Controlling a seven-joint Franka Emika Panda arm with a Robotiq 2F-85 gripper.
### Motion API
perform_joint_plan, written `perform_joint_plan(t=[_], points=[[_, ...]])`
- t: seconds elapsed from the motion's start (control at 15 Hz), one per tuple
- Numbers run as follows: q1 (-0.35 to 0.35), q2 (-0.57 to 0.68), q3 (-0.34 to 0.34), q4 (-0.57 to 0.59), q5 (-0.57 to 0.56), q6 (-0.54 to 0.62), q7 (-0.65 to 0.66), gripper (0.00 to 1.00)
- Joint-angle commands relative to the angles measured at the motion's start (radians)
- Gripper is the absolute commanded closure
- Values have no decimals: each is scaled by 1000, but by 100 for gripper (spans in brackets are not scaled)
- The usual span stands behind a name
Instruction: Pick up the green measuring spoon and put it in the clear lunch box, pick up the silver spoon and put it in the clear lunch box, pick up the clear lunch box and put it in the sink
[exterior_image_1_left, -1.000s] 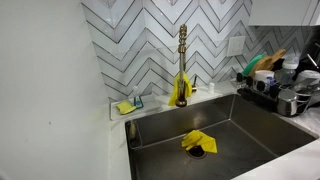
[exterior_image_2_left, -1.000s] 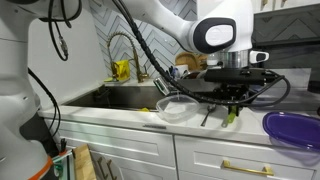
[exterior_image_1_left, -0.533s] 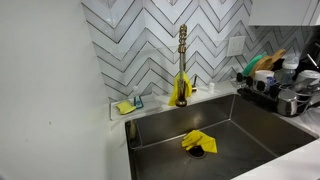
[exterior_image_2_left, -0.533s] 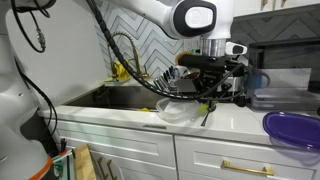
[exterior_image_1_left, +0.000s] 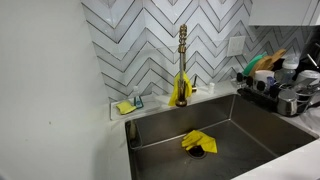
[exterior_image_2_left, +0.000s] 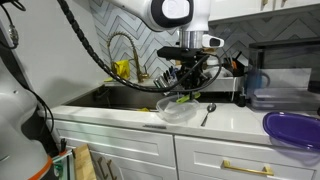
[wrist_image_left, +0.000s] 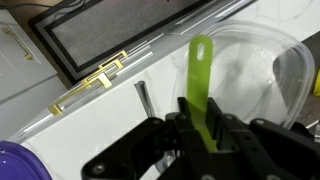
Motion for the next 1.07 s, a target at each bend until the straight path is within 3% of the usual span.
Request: perform_joint_plan(t=[0.0,0.13,0.2,0.73,1.0], points=[[15,-2,-16,0,0,-3,0,79],[15,-1,-15,-1,0,-3,0,79],[15,-1,-15,-1,0,-3,1,95],[96,-6,39,-44,-26,-23,70,95],[118,24,54,-89,-10,72,133,95]])
